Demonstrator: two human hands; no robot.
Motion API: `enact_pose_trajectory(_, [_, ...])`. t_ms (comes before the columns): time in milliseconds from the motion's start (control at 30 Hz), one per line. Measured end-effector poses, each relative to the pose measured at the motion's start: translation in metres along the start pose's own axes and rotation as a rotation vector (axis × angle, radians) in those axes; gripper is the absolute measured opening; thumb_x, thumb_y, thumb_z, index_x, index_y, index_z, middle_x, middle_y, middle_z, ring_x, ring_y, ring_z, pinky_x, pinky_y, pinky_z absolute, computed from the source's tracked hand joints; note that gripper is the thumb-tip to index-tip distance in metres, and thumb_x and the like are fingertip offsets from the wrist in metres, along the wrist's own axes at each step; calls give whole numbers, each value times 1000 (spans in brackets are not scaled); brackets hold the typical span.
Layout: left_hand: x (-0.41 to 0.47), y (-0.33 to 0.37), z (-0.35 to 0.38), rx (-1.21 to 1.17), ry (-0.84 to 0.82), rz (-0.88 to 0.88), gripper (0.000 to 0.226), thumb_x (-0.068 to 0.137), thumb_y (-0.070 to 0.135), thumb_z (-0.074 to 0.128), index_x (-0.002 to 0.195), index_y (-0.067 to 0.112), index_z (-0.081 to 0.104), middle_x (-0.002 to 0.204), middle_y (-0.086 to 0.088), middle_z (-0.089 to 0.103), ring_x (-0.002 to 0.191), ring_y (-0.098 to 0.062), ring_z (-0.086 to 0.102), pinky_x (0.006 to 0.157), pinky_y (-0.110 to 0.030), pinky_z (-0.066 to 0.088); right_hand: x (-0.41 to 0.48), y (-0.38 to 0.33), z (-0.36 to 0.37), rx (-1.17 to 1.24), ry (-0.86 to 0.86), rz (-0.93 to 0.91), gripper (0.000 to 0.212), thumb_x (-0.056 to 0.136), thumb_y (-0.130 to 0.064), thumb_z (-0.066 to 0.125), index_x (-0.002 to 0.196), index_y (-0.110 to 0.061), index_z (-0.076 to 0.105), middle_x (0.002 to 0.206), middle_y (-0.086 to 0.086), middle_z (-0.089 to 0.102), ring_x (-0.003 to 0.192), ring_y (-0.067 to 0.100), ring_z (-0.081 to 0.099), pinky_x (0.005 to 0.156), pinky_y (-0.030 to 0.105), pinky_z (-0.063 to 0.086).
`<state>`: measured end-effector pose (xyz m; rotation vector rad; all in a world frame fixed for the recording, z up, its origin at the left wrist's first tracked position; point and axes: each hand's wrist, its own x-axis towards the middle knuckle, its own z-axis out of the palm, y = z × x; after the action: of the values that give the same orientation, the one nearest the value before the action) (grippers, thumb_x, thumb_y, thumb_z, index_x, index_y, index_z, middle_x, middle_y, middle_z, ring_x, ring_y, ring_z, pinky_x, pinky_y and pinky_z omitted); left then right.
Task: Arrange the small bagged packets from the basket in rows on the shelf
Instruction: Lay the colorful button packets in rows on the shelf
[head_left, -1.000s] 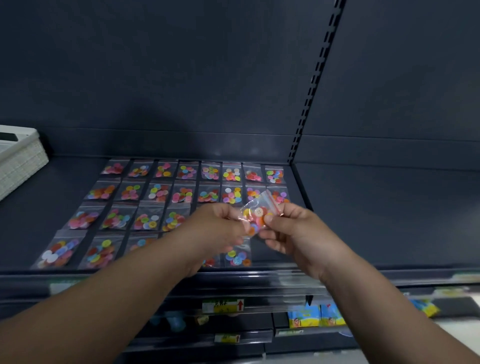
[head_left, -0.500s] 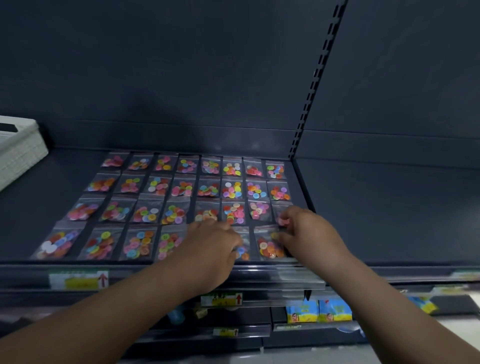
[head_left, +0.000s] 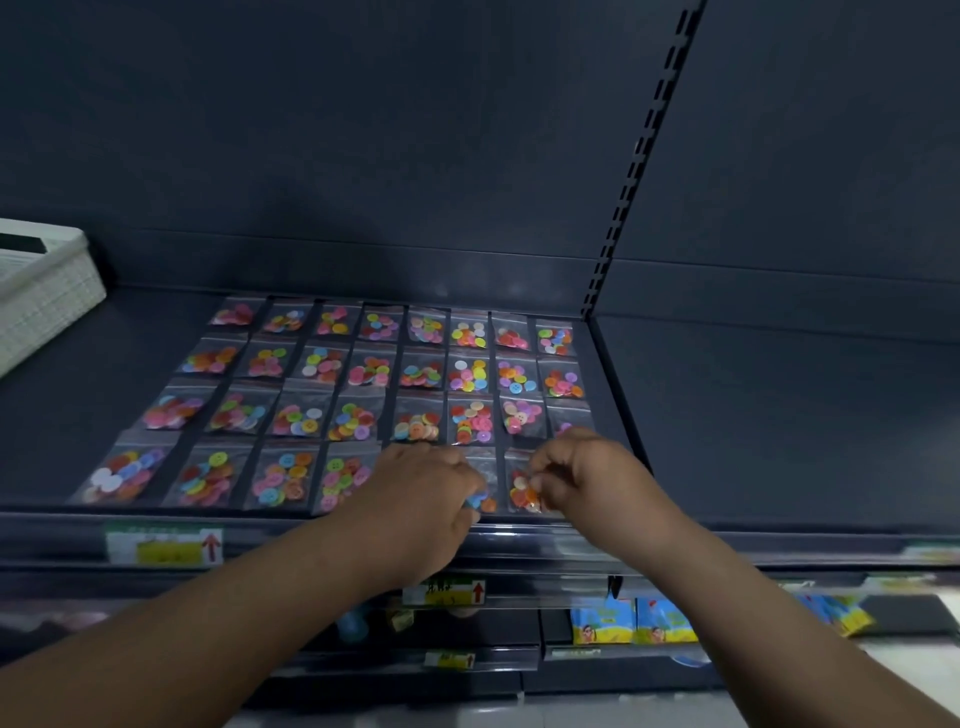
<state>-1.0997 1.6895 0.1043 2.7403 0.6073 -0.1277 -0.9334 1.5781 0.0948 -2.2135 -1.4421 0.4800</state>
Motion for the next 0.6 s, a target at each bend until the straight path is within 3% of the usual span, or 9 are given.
enact_pose_trajectory(67, [0, 1, -3, -1, 9, -3, 37, 99, 36, 40, 135, 29, 47, 135, 11, 44, 124, -11, 36, 108, -30, 22, 3, 2, -4, -45, 111, -46, 13, 91, -14, 56, 94, -20, 68, 94, -9, 58, 83, 4, 54, 72, 17, 41])
enact_pose_trajectory(133, [4, 0, -8, 25, 23, -12, 40, 99, 37, 39, 137, 25, 44, 140, 8, 41, 128, -13, 34, 111, -32, 21, 11, 5, -6, -149, 157, -98, 25, 93, -13, 52, 112, -19, 66, 113, -4, 61, 106, 13, 48, 87, 20, 37])
enact_pose_trajectory(267, [16, -3, -16, 95, -22, -33, 56, 99, 47, 32, 148, 21, 25, 156, 4, 20, 142, -15, 16, 115, -34, 8, 26, 4, -8, -268, 7, -92, 42, 99, -21, 41, 140, -29, 42, 150, -10, 34, 138, 16, 19, 110, 30, 17])
enact_pose_trajectory(367, [25, -5, -16, 132, -105, -38, 64, 97, 54, 27, 150, 18, 20, 159, 0, 12, 145, -16, 10, 117, -37, 4, 29, 3, -6, -319, -113, -70, 45, 100, -28, 36, 145, -32, 33, 155, -14, 22, 143, 15, 7, 114, 36, 9])
enact_pose_trajectory(600, [25, -8, -13, 148, -130, -25, 66, 96, 57, 27, 148, 17, 26, 158, -1, 16, 145, -16, 12, 117, -40, 4, 29, 7, -2, -356, -137, -79, 43, 100, -31, 35, 143, -32, 35, 154, -12, 25, 143, 16, 13, 116, 41, 13])
